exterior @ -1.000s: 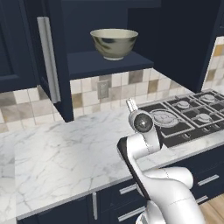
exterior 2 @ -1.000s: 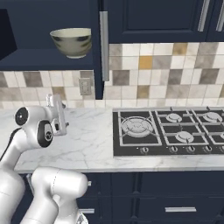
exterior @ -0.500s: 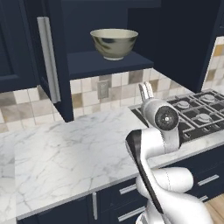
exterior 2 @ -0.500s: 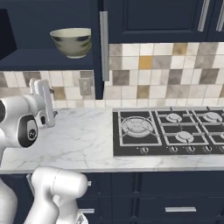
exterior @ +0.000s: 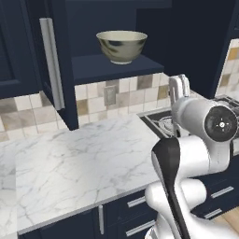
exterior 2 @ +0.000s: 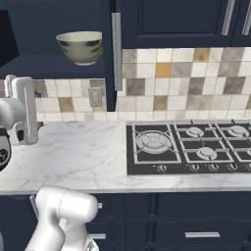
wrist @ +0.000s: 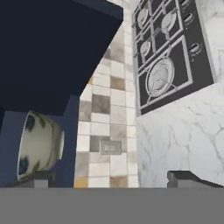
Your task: Take the smaller bowl and place it next to the appetizer plate on the dining counter , and place the larger bowl next to the plate with cooked food.
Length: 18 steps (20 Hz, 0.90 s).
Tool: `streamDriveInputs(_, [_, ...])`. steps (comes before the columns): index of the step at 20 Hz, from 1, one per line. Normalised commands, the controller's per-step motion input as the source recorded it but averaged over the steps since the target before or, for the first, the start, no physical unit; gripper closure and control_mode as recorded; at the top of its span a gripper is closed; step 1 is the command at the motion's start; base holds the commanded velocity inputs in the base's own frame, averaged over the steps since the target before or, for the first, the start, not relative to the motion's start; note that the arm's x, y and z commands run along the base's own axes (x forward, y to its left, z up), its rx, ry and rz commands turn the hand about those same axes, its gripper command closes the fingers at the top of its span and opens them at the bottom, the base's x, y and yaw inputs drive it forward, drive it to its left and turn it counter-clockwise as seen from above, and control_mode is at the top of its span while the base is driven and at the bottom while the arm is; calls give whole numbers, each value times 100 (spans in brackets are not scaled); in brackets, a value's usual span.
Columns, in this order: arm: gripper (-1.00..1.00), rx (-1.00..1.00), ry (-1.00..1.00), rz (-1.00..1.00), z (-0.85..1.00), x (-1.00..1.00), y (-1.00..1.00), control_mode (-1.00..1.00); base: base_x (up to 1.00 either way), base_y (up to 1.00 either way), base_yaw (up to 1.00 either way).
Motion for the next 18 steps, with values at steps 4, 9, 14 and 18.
streamDriveInputs(4, [-100,13,0,15,100,-35,-3,-100,0,0,0])
streamDriveInputs(9, [-100,21,18,40,81,30,-8,-100,0,0,0])
streamDriveInputs(14, [-100,2,8,23,8,11,0,-100,0,0,0])
streamDriveInputs(18, [-100,0,0,0,0,16,2,-100,0,0,0])
